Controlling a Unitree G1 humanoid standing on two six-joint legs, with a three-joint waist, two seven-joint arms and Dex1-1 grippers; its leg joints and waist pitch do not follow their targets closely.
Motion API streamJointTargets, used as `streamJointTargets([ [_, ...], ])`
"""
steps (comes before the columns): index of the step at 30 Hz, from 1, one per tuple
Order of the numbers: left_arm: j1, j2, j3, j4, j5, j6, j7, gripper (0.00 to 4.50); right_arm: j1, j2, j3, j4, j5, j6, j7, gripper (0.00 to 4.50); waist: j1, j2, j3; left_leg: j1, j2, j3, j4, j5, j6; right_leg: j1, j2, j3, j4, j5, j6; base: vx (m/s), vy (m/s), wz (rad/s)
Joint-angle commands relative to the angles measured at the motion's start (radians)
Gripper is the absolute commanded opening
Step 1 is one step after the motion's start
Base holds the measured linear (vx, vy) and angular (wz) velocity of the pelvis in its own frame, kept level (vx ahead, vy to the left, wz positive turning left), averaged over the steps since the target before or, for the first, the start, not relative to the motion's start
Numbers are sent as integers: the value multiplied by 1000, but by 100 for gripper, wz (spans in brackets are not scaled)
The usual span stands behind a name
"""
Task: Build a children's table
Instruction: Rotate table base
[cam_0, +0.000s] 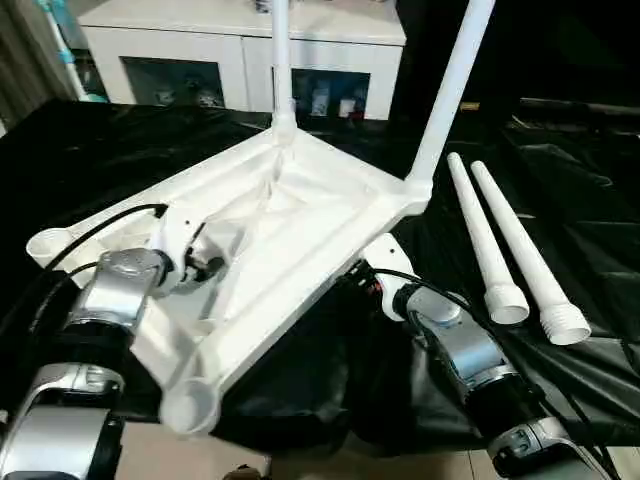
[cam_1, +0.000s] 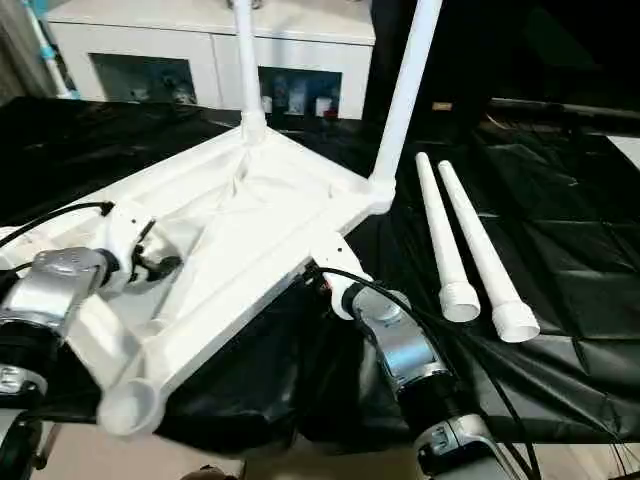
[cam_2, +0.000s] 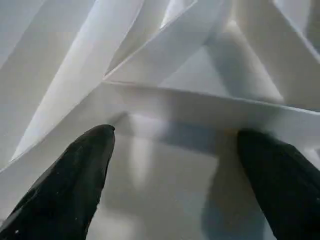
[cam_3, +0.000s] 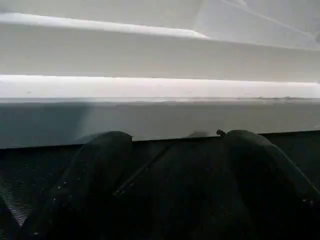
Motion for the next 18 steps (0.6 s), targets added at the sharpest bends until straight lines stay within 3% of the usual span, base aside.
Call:
streamJointTargets([
  [1,-19,-42,-35,-115,-54,-16,-58,444,-30,16,19,-3,0,-28,24,359,-4,15,-75,17,57,-24,-72,-187,7,48,-93,56,-53,-95,-209,0,0,0],
  [5,13,-60,-66,-238,-83,25,-133,444,-30,16,17,-2,0,-34,30,359,0,15,-72,17,63,-23,-74,-197,9,48,-94,55,-52,-96,-227,0,0,0],
  [9,40,-34,-102,-315,-90,-2,-212,444,-31,12,15,-1,0,-40,31,359,-5,12,-70,17,58,-23,-75,-207,4,48,-92,55,-57,-138,-207,0,0,0],
  [12,27,35,-102,-299,-42,-76,-209,444,-31,2,10,-6,2,-52,38,359,-8,16,-69,16,59,-24,-77,-233,-1,47,-91,57,-58,-160,-205,0,0,0],
  [14,9,127,-96,-298,-4,-144,-225,444,-26,-11,5,-17,4,-59,46,359,-18,16,-69,10,55,-28,-80,-238,-4,54,-91,55,-56,-161,-192,0,0,0],
  [15,9,127,-96,-298,-4,-144,-225,444,-26,-11,5,-17,4,-59,46,359,-30,15,-68,8,54,-30,-81,-240,-8,57,-88,54,-54,-170,-180,0,0,0],
  [17,37,242,-96,-378,-19,-207,-362,444,-21,-26,-5,-32,8,-70,58,359,-35,20,-66,15,52,-27,-77,-242,-10,50,-88,57,-58,-187,-188,0,0,0],
  [18,37,244,-96,-380,-19,-207,-365,444,-21,-27,-5,-32,8,-70,59,359,-35,20,-67,17,55,-28,-78,-241,-12,50,-90,58,-58,-185,-191,0,0,0],
])
